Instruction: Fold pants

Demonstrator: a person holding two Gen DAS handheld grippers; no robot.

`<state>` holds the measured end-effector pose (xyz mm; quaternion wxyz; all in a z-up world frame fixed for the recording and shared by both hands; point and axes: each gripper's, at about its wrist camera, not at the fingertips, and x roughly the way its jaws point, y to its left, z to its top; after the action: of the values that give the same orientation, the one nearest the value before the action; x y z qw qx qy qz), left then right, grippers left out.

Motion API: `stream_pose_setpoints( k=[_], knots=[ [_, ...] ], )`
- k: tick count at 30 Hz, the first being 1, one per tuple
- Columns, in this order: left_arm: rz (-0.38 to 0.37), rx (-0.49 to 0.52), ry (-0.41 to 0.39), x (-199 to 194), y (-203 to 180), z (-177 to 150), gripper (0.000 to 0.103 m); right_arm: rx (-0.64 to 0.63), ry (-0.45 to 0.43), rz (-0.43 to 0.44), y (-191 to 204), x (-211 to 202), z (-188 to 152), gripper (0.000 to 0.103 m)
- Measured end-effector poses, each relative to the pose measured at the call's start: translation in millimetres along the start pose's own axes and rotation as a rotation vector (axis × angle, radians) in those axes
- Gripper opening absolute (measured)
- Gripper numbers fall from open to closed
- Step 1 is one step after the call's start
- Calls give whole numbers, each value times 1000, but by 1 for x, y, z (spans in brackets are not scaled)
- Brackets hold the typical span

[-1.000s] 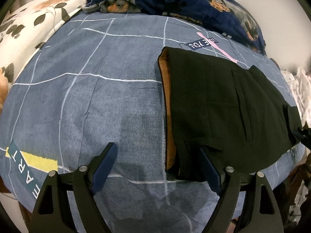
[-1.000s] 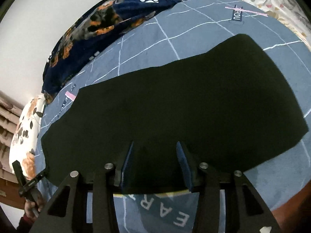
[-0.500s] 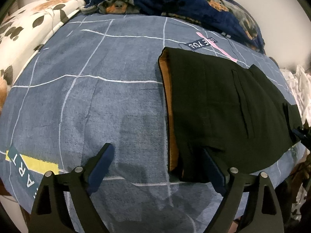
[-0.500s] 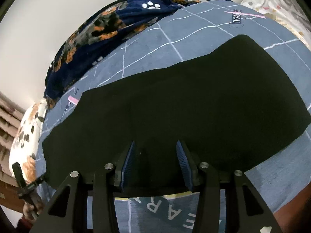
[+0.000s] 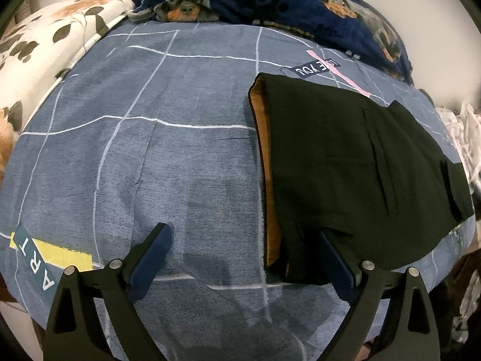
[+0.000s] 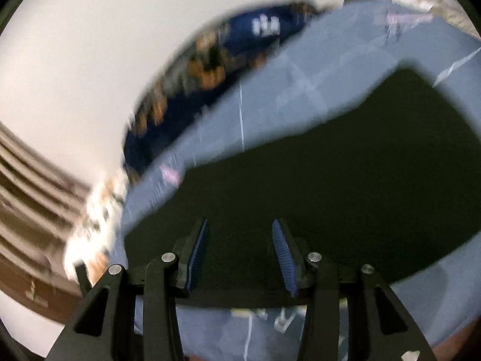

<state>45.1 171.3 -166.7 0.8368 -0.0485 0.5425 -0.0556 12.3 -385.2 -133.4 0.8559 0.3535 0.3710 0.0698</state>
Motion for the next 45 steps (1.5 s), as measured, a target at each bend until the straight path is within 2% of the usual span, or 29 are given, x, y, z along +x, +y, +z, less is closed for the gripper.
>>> stream_pose_setpoints(
  k=[3, 4, 5, 7, 8, 14, 21, 23, 29, 33, 37, 45],
  knots=[
    [4, 0, -1, 0, 0, 0, 97, -9, -98, -185, -31, -23, 41, 42],
    [5, -1, -2, 0, 0, 0, 97, 1, -116, -255, -50, -28, 56, 38],
    [6, -2, -3, 0, 0, -1, 97, 24, -115, -288, -64, -29, 64, 32],
    [7, -3, -5, 1, 0, -1, 98, 71, -98, -314, -91, -28, 75, 19],
    [8, -4, -5, 1, 0, -1, 98, 72, -90, -340, -97, -26, 76, 17],
    [17, -7, 3, 2, 1, 0, 100, 51, -7, -423, -106, -2, 55, 13],
    [21, -9, 7, 3, 1, 1, 103, 42, -21, -391, -92, 19, 42, 13],
    [22, -9, 5, 3, 1, 0, 103, 23, -23, -405, -87, 24, 40, 14],
    [20, -9, -3, 3, 2, -1, 103, 34, -4, -324, -83, 29, 37, 15],
    [21, -10, -6, 3, 2, -2, 103, 110, -17, -213, -86, 29, 32, 15],
    [20, -9, -6, 2, 2, -2, 103, 142, -31, -155, -73, 37, 16, 15],
    [9, 5, -19, 1, 3, -2, 103, 86, 10, -123, -33, 61, -13, 16]
  ],
)
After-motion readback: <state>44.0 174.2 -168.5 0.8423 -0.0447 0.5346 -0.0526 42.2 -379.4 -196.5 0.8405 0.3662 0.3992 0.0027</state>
